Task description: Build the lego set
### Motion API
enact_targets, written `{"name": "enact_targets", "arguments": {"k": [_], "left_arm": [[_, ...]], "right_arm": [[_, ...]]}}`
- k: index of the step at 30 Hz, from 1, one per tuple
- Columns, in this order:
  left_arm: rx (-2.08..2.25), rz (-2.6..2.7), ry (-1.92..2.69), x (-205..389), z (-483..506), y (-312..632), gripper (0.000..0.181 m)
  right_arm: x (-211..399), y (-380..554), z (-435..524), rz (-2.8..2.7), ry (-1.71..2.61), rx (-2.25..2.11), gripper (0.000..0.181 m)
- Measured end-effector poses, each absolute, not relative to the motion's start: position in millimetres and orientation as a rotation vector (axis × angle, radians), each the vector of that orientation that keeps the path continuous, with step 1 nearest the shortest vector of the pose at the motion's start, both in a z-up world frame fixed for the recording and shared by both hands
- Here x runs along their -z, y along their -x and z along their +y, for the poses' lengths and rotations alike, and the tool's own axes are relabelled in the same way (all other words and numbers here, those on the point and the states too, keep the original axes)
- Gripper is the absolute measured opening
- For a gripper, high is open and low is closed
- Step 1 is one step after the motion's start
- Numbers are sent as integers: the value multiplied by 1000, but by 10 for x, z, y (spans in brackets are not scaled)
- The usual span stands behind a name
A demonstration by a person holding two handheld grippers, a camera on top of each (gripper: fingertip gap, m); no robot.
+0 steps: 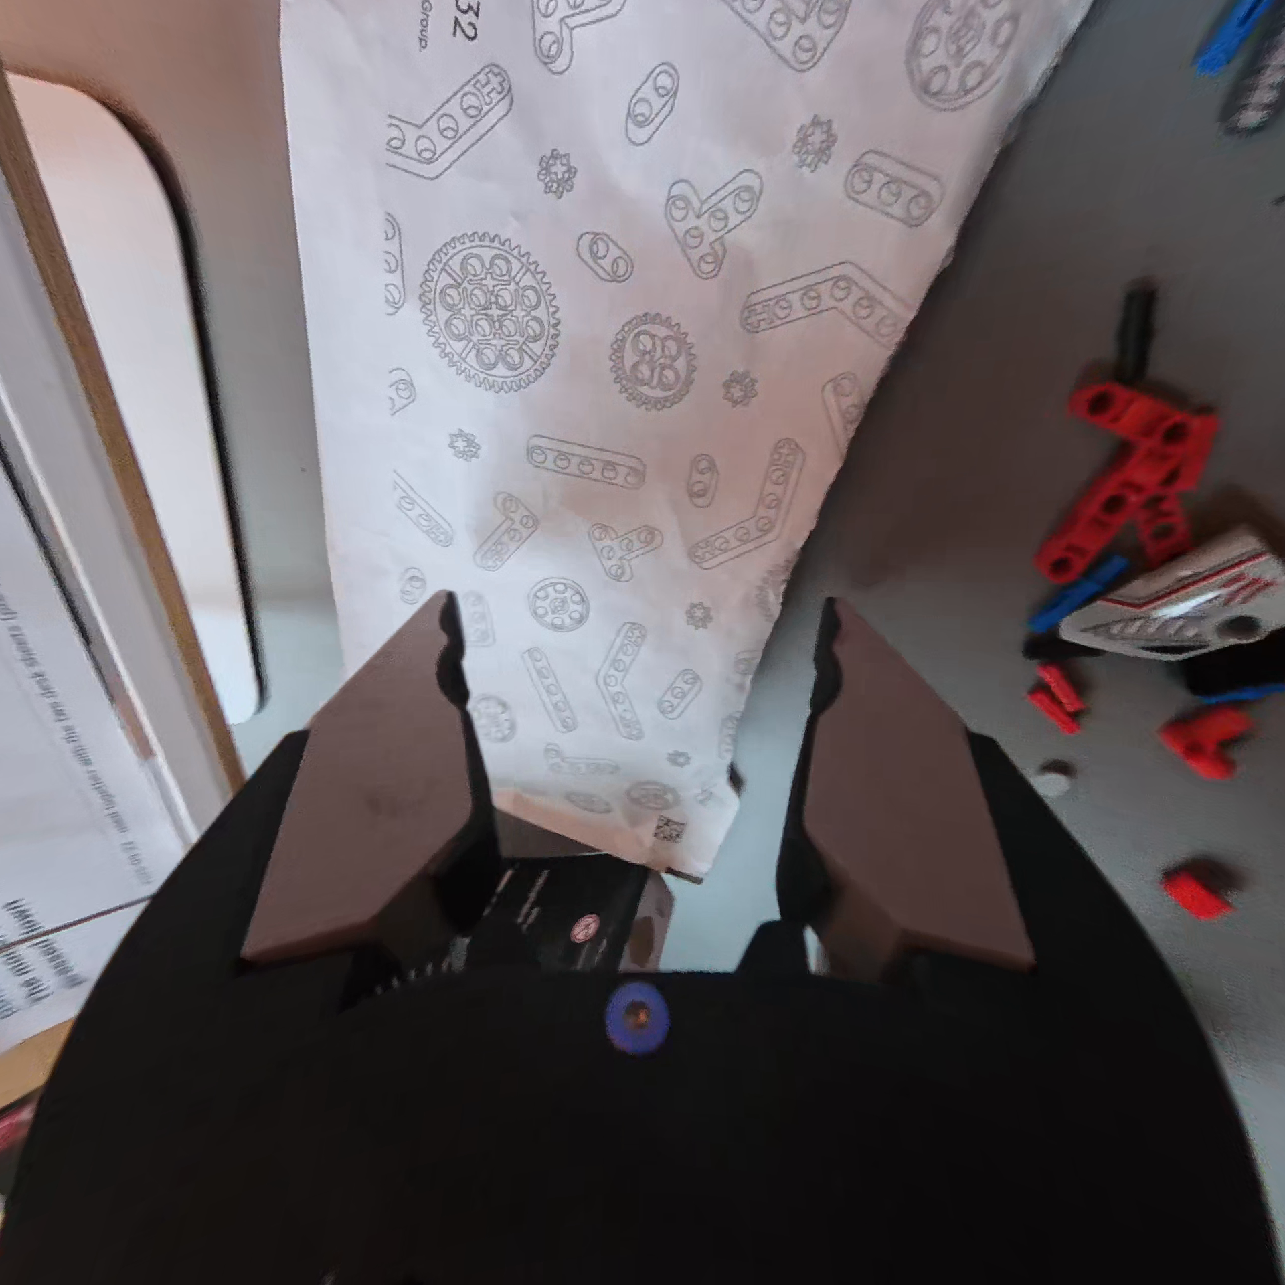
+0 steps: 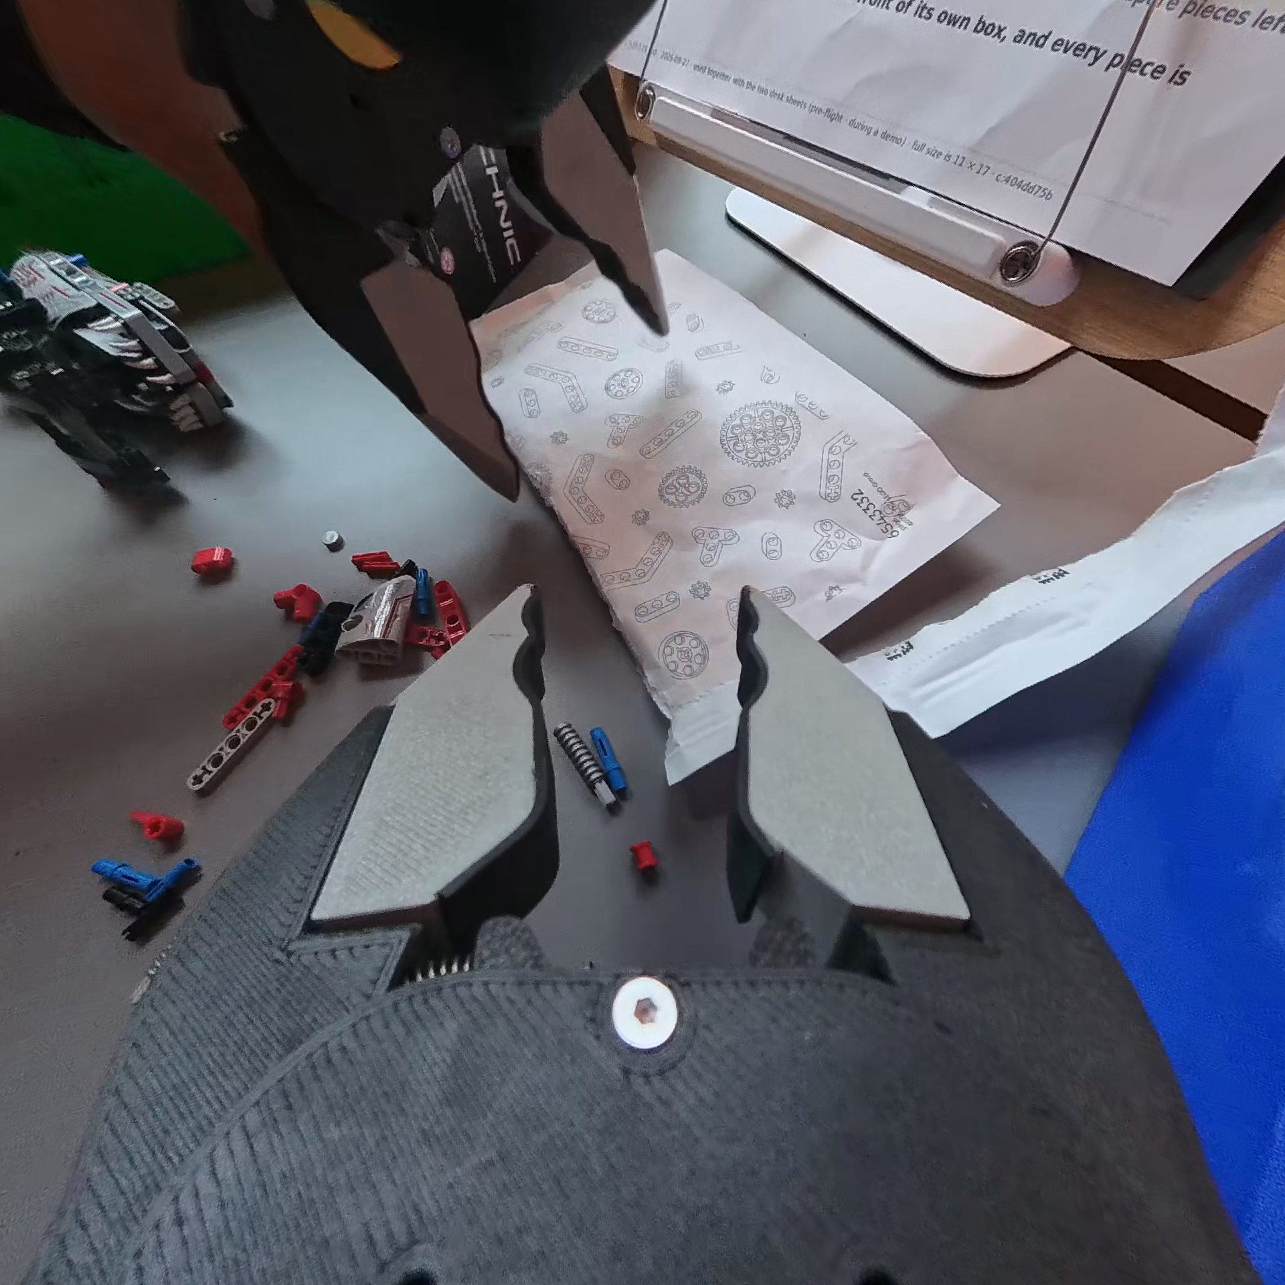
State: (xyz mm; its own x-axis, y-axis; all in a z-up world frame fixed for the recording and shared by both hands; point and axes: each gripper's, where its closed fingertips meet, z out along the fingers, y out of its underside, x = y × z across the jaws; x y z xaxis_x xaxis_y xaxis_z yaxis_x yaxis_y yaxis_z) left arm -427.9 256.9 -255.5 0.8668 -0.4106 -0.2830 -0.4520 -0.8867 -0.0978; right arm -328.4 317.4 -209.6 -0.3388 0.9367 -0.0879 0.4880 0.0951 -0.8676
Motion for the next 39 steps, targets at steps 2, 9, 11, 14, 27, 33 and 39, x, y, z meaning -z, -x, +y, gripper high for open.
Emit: {"name": "enact_targets", "arguments": {"k": [2,9,11,14,27,33,39], "left_arm": [[-500,725,2816,2520,2570,4315,98],[-848,686,2599,2440,2494,4294,86],[-942,678,2572,2422,2474,4320,82],[-984,673,2564,2415,2453,4331,81],[-1052,719,2523,2401,2542,4400,36],[-1036,700,2573,2538,2559,4506,16],[-1030,659,2578,2532,2600,4625,19]], "right_arm": [[2077,3282,3162,-1877,1390,-1195,53],[2044,3280,3142,-1873,1385,-1218,53],[2040,3279,3140,-1871,1387,-1225,52],[2040,3278,3140,-1868,1390,-1231,52],[2008,3273,3123,-1865,1383,-1246,52],[1998,3270,3118,-1863,1381,-1251,52],[1994,3268,3116,-1864,1380,-1252,52]]}}
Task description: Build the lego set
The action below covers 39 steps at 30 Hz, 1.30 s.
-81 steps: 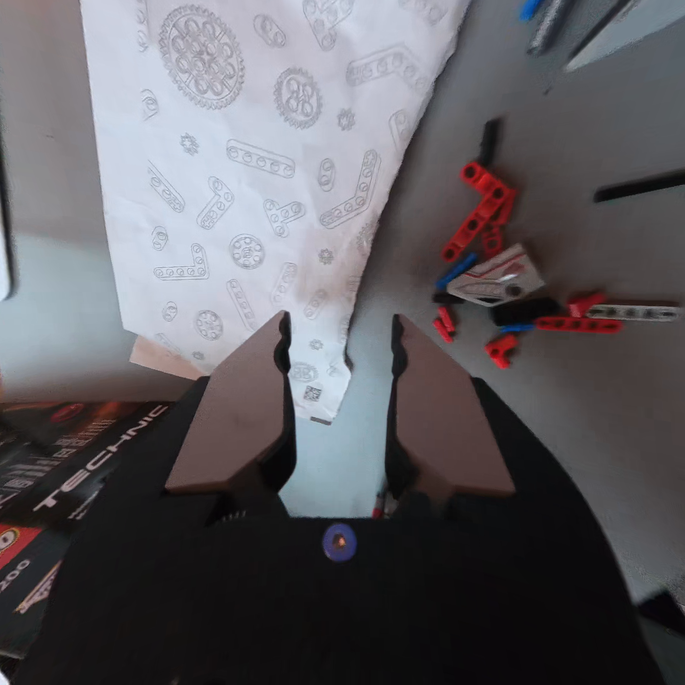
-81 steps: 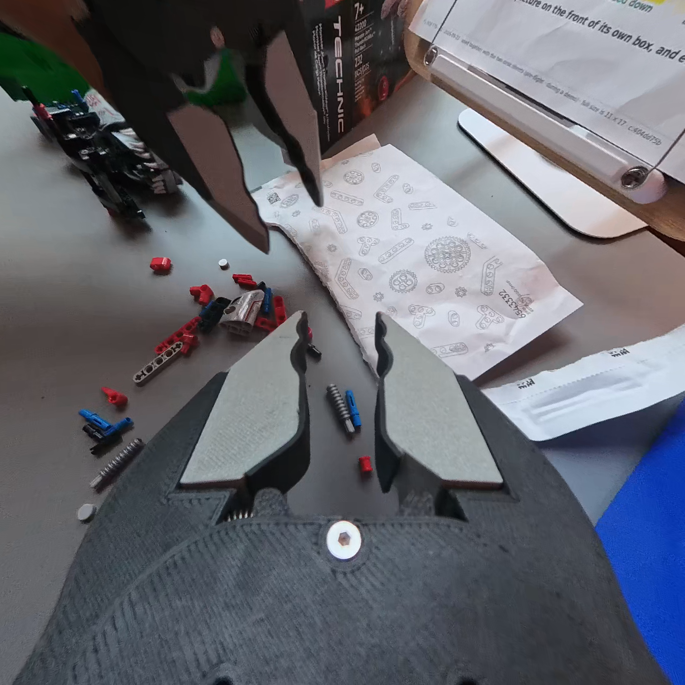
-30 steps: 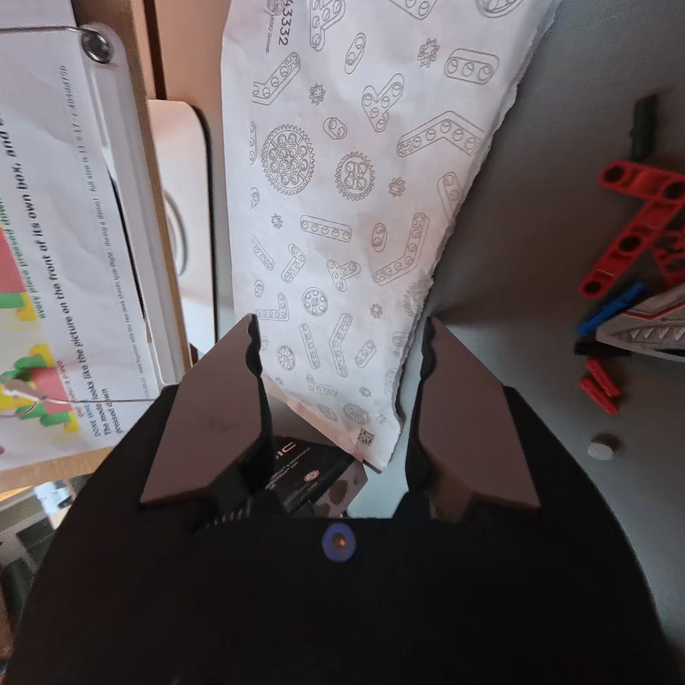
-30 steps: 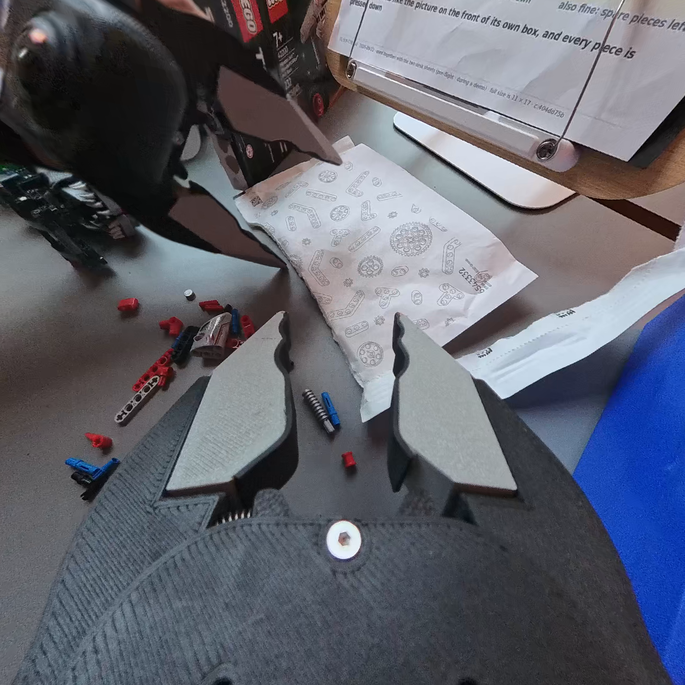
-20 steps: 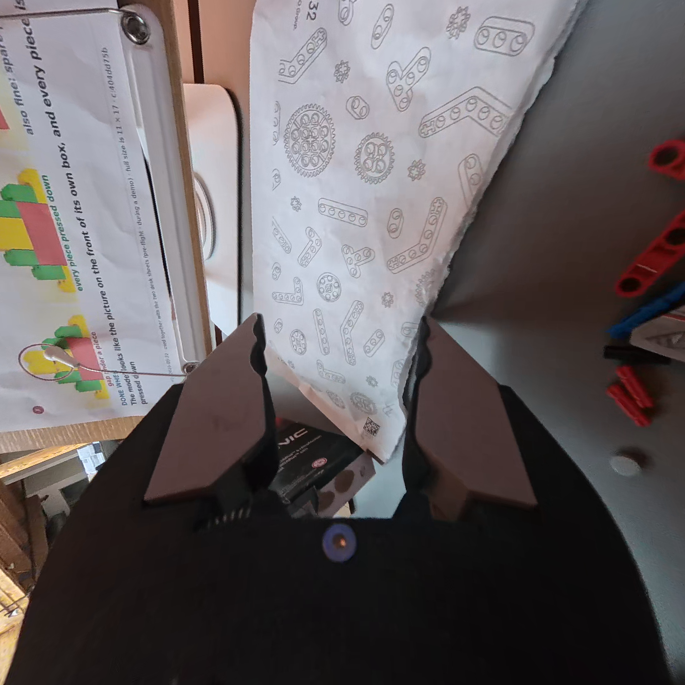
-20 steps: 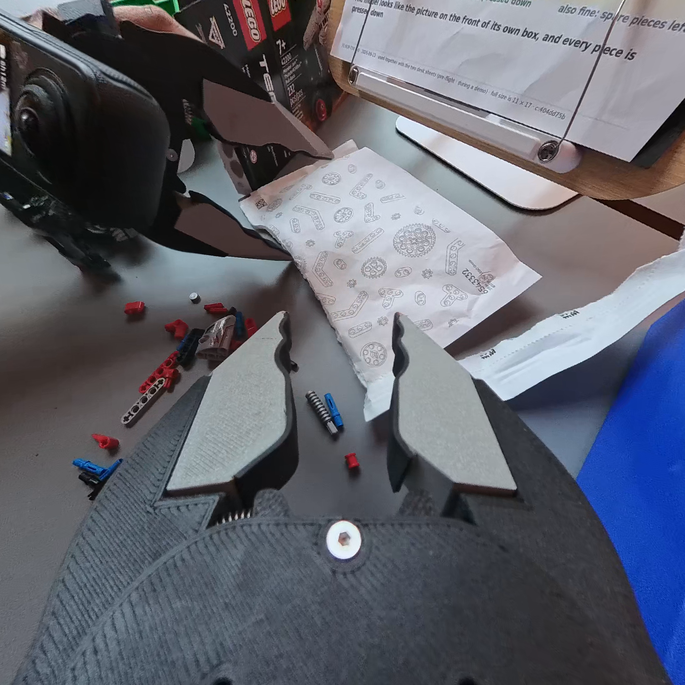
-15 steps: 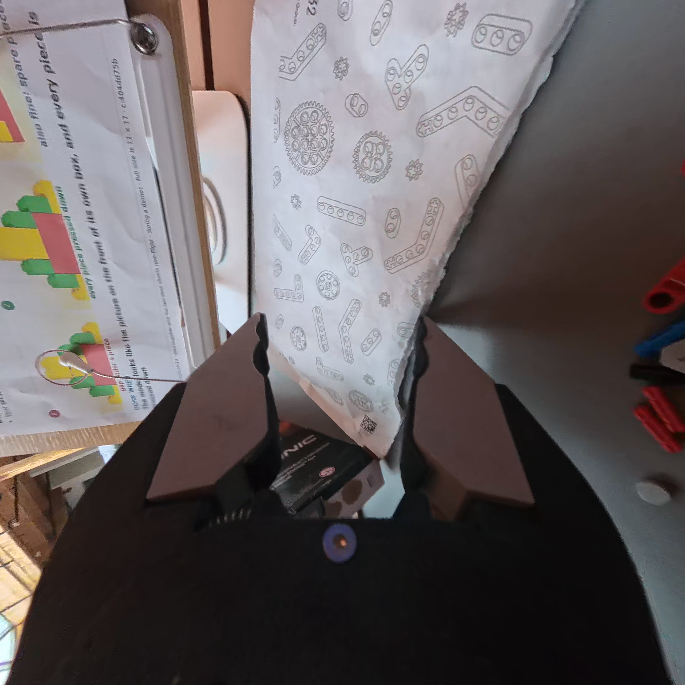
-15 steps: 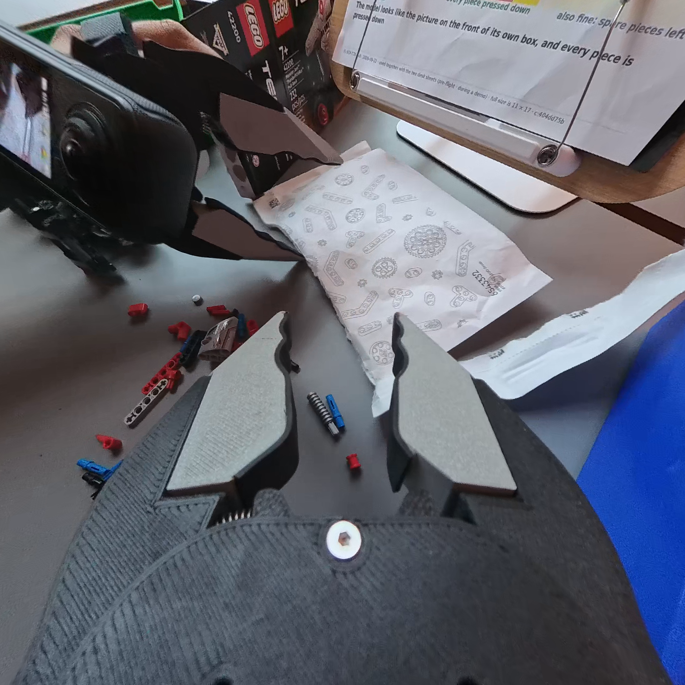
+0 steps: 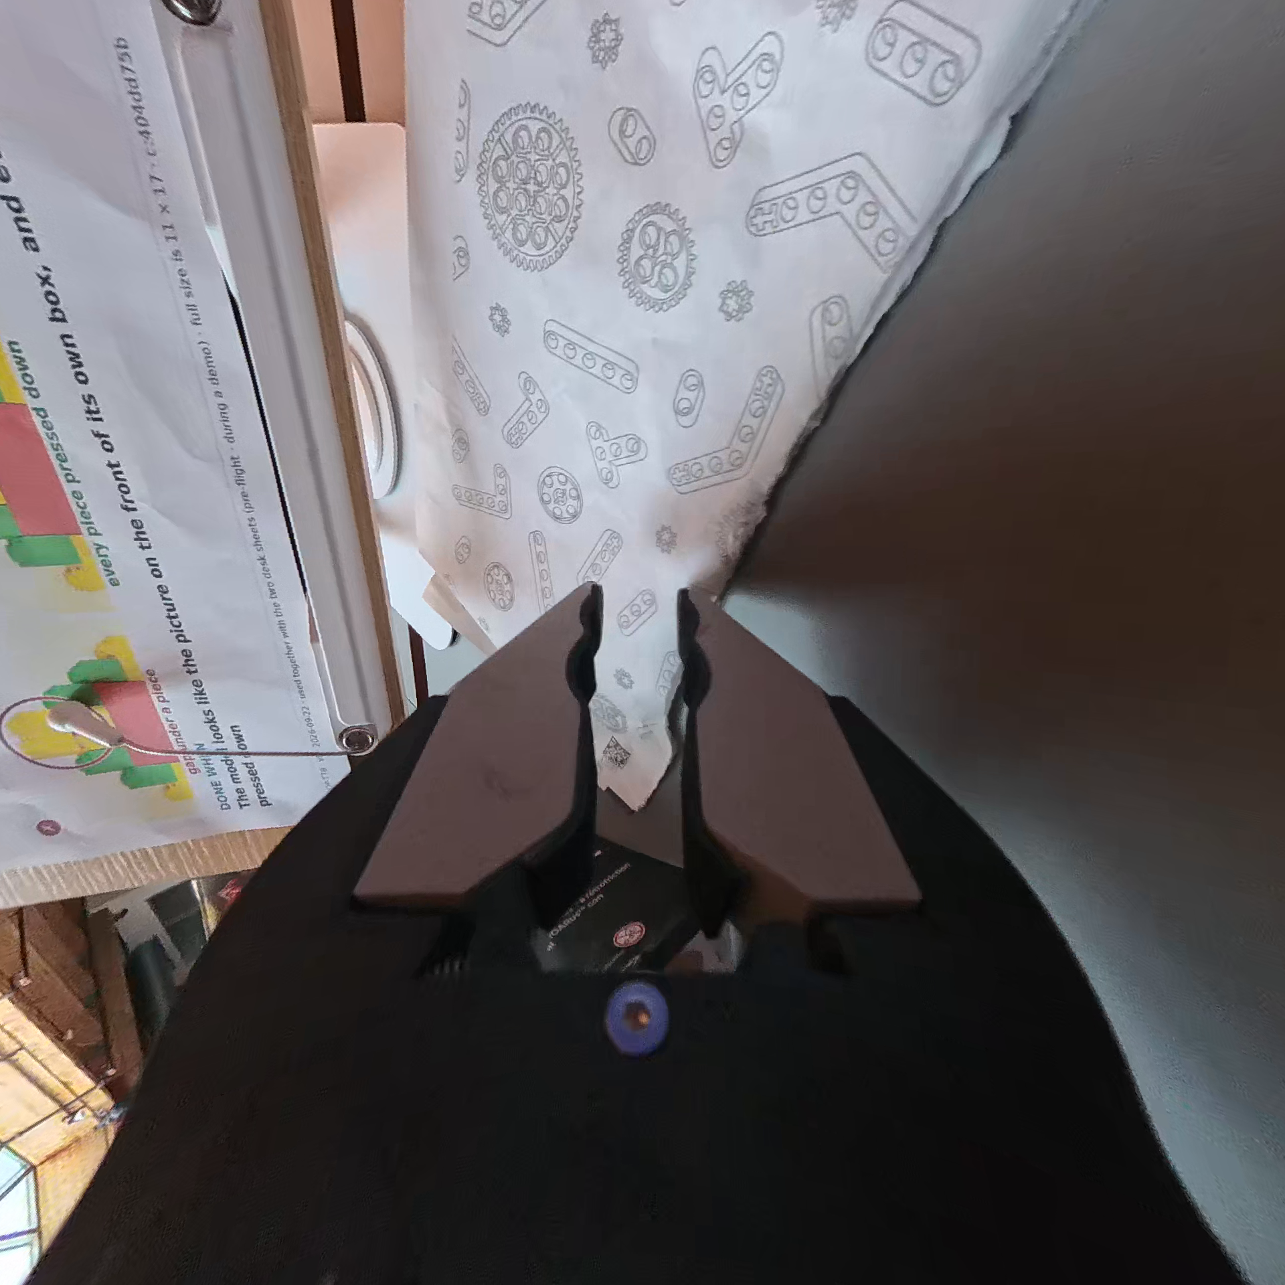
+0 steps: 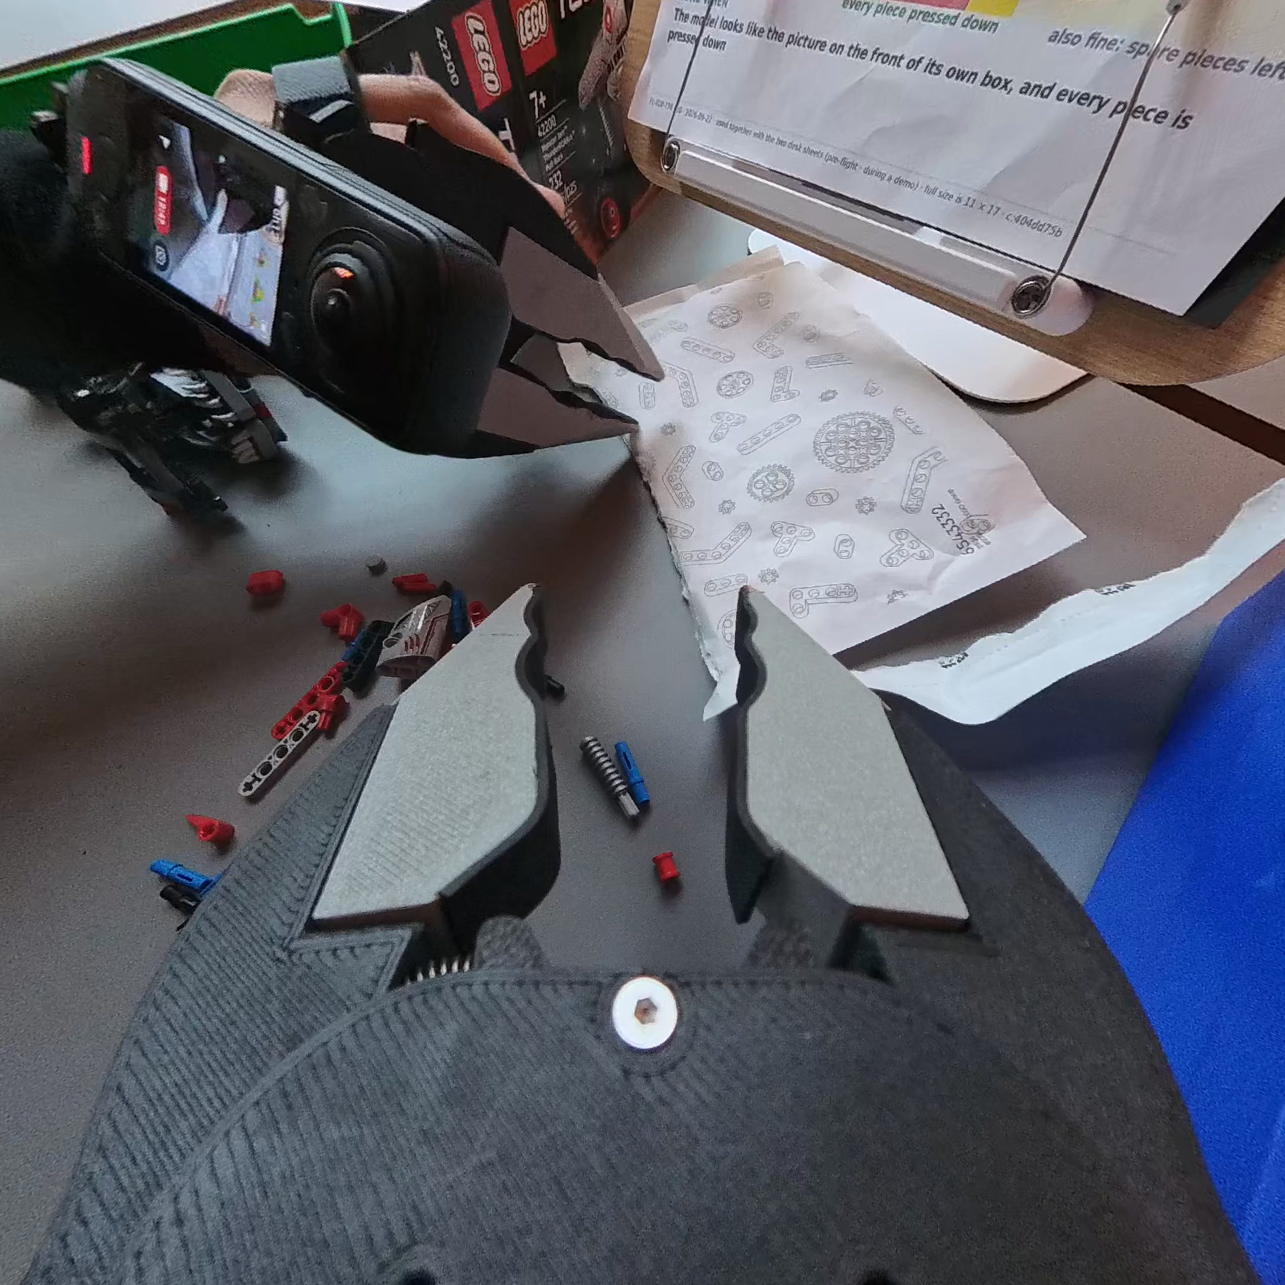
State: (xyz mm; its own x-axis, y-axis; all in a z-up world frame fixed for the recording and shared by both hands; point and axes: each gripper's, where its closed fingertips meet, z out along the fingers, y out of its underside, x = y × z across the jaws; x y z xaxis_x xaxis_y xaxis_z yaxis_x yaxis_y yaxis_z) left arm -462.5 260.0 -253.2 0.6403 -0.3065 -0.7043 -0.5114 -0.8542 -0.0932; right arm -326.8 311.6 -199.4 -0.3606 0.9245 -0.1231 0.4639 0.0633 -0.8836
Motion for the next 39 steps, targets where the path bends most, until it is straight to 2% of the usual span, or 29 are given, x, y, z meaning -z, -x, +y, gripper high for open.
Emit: {"name": "enact_targets", "arguments": {"k": [2,5,7,9,13,15,17,21,25,26,27,30,31,32,33,34,35,37,39], "left_arm": [[-1011,652,2583,2527,2614,4621,20],[-757,482,2592,2468,2717,4486,25],[-555,280,2581,2374,2825,4433,52],[-463,49,2580,2314,2905,4531,103],[-415,-187,2589,2326,2985,4714,110],[-394,-387,2607,2435,2947,4811,123],[-382,-533,2646,2595,2882,4872,120],[-214,-748,2606,2684,3001,4852,129],[-242,-822,2663,2730,2993,4931,138],[-215,-829,2680,2805,2981,4916,143],[-162,-843,2655,2864,3011,4885,160],[-229,-787,2503,2849,3126,4941,160],[-230,-780,2498,2847,3131,4942,159],[-228,-775,2499,2824,3128,4939,150],[-223,-751,2495,2757,3127,4930,118],[-202,-691,2493,2683,3125,4900,40],[-186,-657,2482,2684,3115,4896,15],[-201,-698,2380,2685,3106,4962,2],[-141,-725,2334,2684,3113,4952,0]], "right_arm": [[1992,3267,3114,-1864,1380,-1253,52],[1984,3267,3109,-1863,1380,-1260,52],[1978,3265,3105,-1862,1382,-1269,53],[1976,3263,3102,-1862,1382,-1272,53],[1983,3263,3101,-1865,1381,-1267,52],[1981,3262,3101,-1865,1381,-1268,52],[1975,3262,3094,-1865,1380,-1273,52],[1970,3258,3065,-1875,1369,-1269,52],[1976,3256,3045,-1884,1364,-1267,51],[1977,3256,3042,-1885,1364,-1268,51],[1979,3255,3040,-1887,1363,-1267,51],[1965,3249,3046,-1884,1360,-1267,51],[1954,3249,3049,-1879,1359,-1271,50],[1944,3248,3048,-1876,1359,-1278,50],[1938,3247,3048,-1874,1359,-1284,50],[1937,3246,3047,-1874,1360,-1287,49],[1937,3245,3048,-1875,1360,-1287,49],[1935,3242,3051,-1875,1359,-1283,49],[1914,3238,3049,-1870,1355,-1291,49]]}}
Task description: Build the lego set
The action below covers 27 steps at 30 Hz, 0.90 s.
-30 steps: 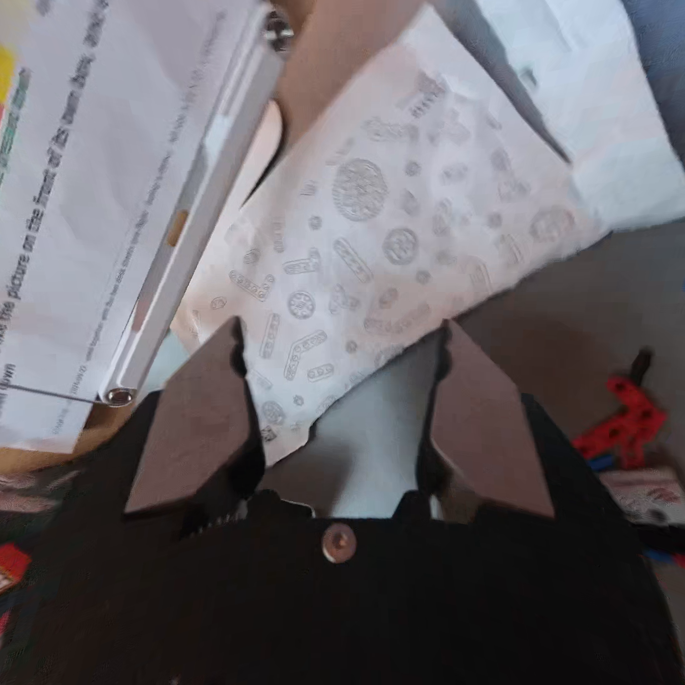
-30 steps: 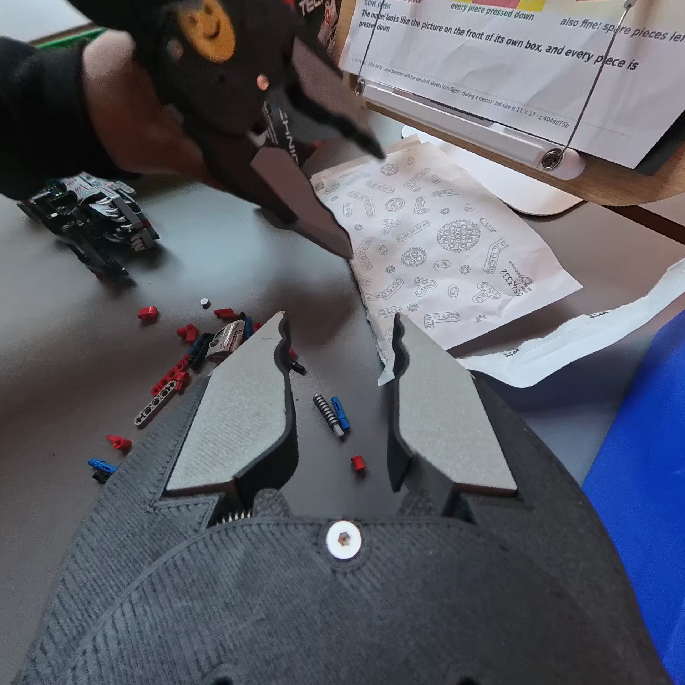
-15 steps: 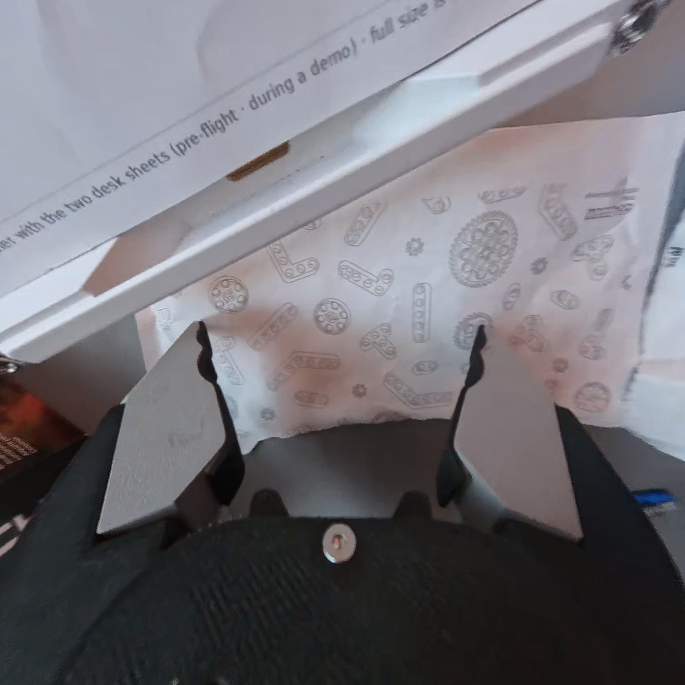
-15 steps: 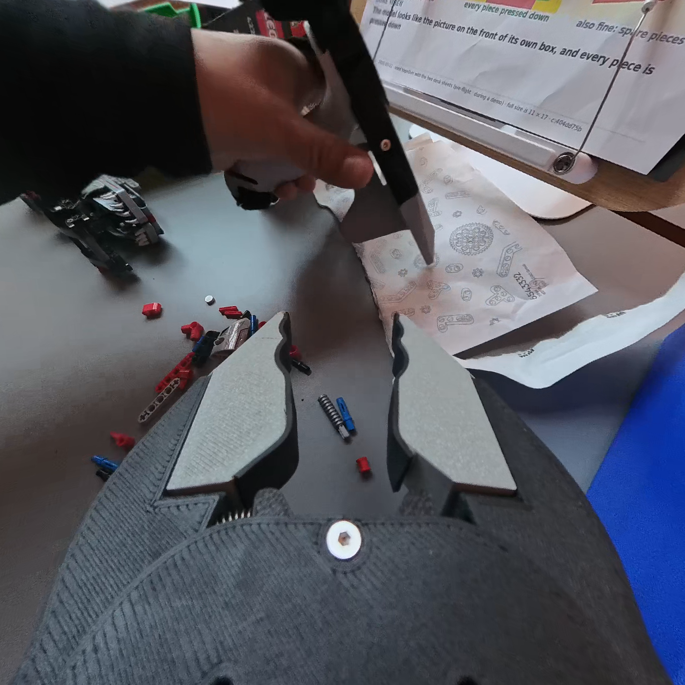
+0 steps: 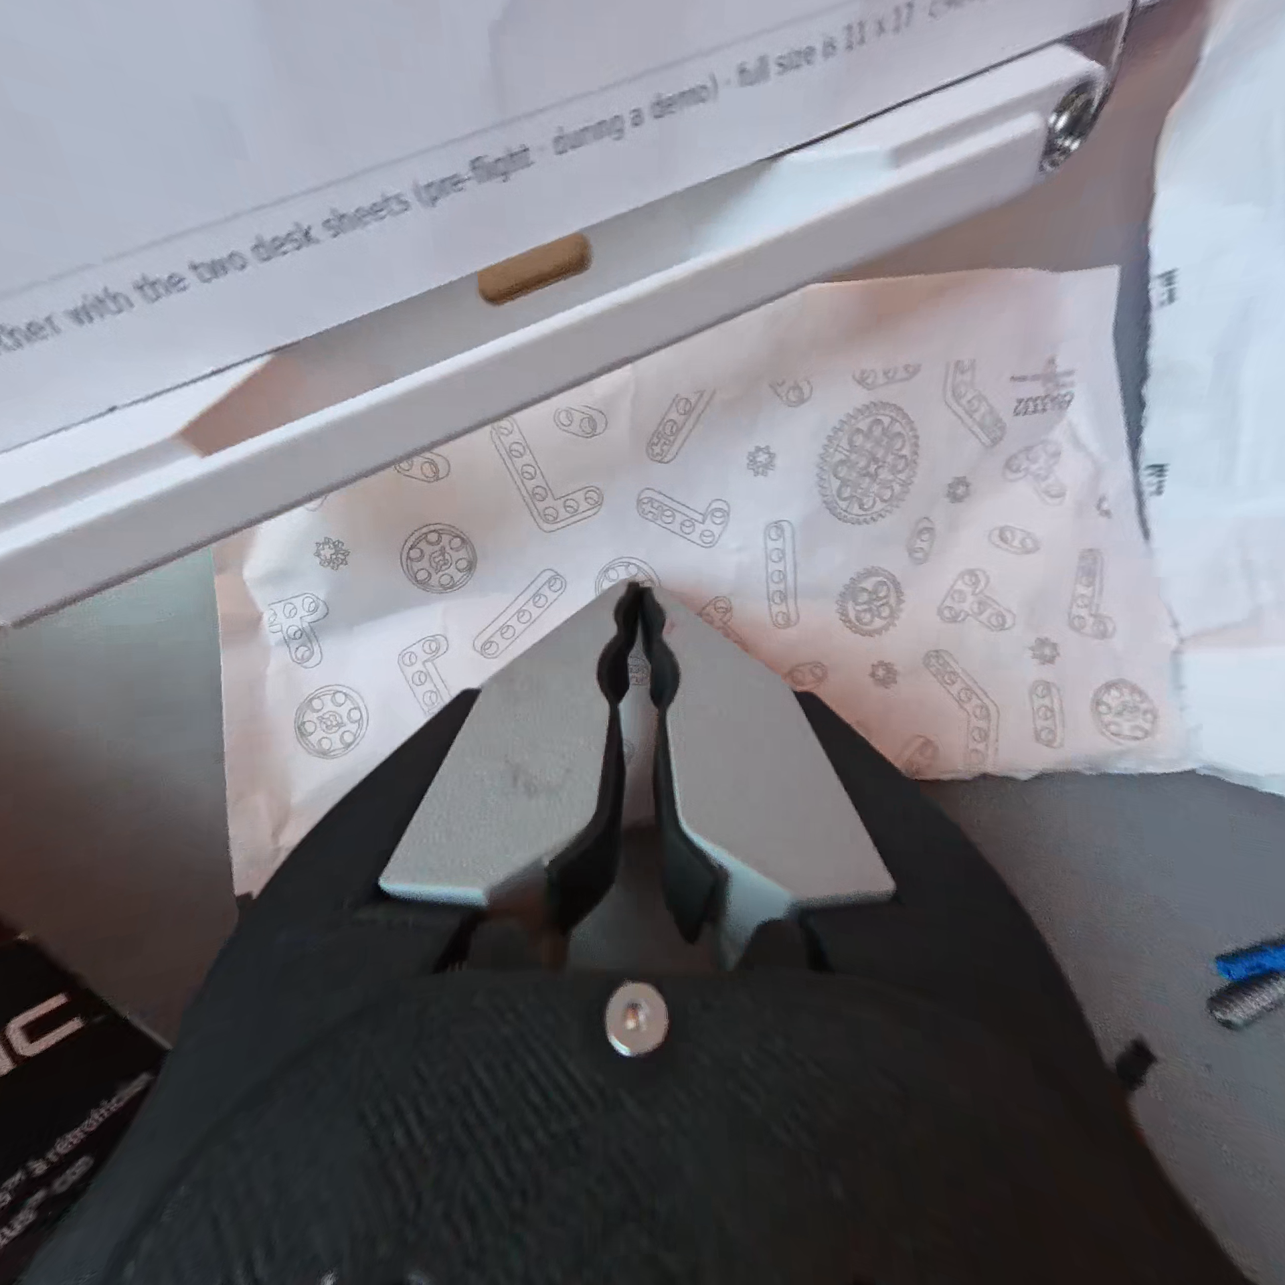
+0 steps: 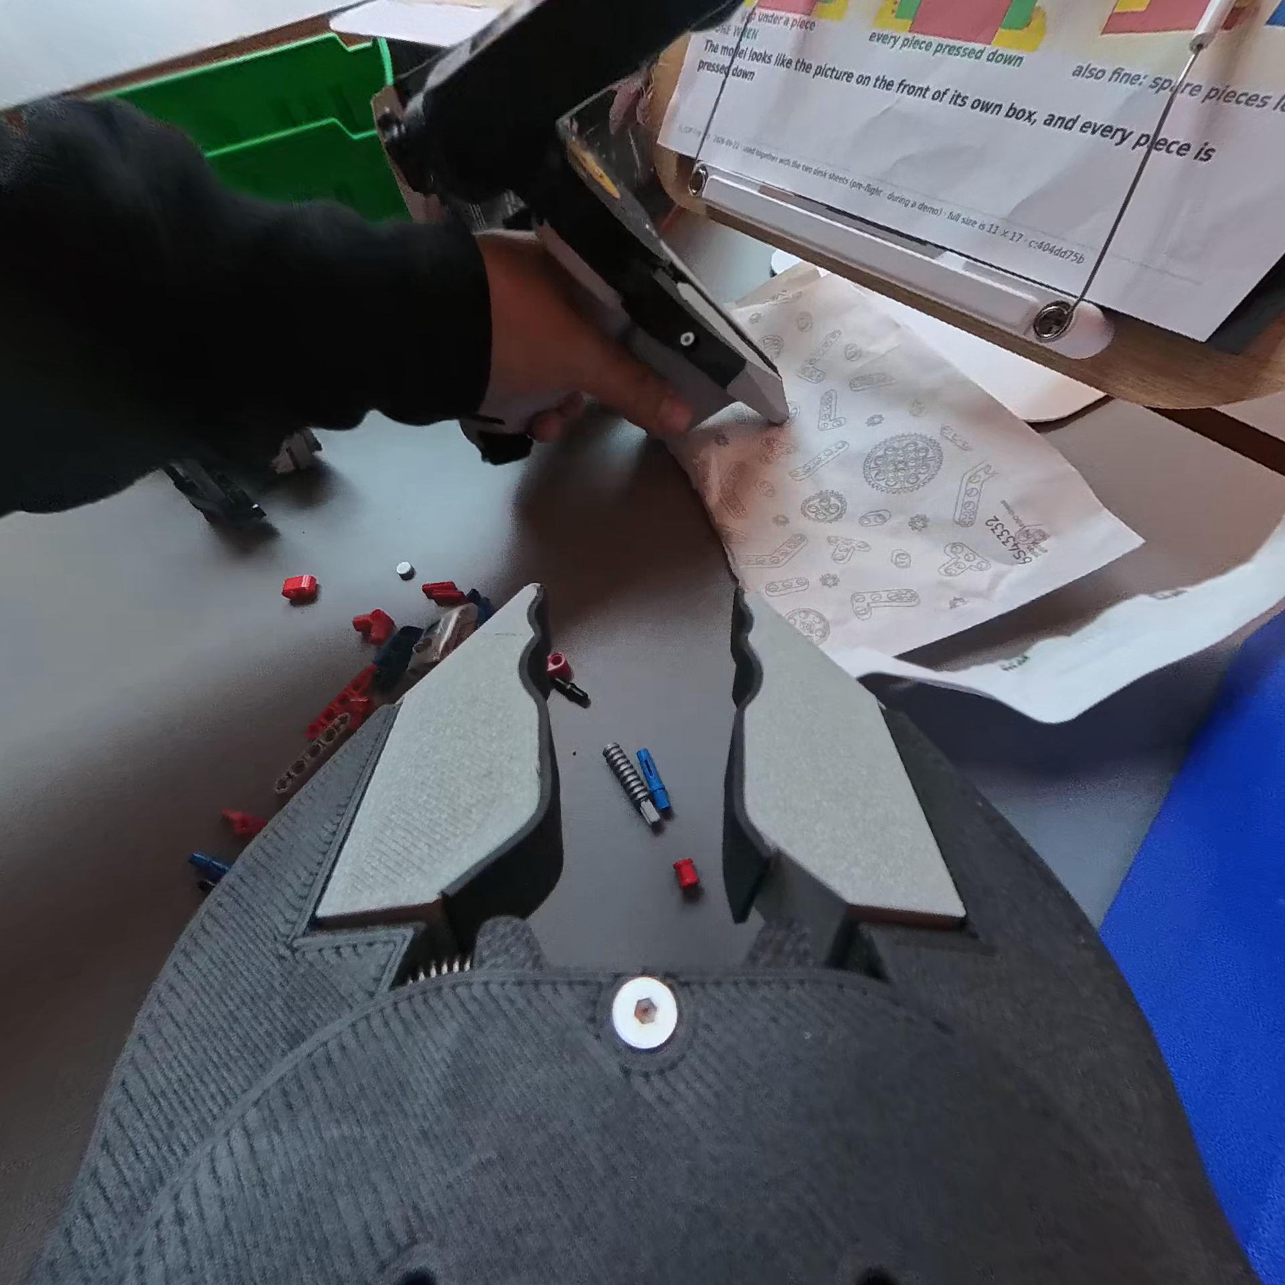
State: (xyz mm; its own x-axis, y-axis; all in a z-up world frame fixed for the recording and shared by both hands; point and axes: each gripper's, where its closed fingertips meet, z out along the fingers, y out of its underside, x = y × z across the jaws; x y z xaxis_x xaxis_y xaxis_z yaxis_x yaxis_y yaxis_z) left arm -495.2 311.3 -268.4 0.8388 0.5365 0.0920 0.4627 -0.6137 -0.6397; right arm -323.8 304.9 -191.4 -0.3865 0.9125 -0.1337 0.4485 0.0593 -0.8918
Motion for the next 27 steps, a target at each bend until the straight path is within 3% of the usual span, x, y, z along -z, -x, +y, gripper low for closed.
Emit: {"name": "enact_targets", "arguments": {"k": [3,6,8,11,18,21,23,24,25,27], "left_arm": [[177,-813,2376,2673,3125,4766,0],[338,-771,2419,2554,3082,4663,44],[240,-674,2472,2474,3004,4706,52],[180,-596,2609,2456,2836,4641,93],[-206,68,2958,2472,2409,4596,98],[-464,295,2886,2469,2395,4629,89],[-541,407,2811,2504,2408,4589,103],[-632,465,2771,2514,2409,4628,99],[-705,526,2714,2496,2431,4646,83],[-804,631,2620,2470,2467,4659,79]], "right_arm": [[1909,3235,3034,-1875,1351,-1296,49],[1927,3233,3023,-1889,1351,-1287,49],[1918,3231,3029,-1885,1348,-1285,48],[1909,3238,3070,-1863,1365,-1281,48],[1952,3246,3089,-1866,1379,-1258,51],[1940,3245,3087,-1862,1379,-1267,51],[1921,3244,3083,-1857,1376,-1279,51],[1916,3242,3080,-1856,1375,-1282,51],[1916,3241,3079,-1857,1375,-1282,51],[1917,3240,3075,-1858,1375,-1282,51]]}}
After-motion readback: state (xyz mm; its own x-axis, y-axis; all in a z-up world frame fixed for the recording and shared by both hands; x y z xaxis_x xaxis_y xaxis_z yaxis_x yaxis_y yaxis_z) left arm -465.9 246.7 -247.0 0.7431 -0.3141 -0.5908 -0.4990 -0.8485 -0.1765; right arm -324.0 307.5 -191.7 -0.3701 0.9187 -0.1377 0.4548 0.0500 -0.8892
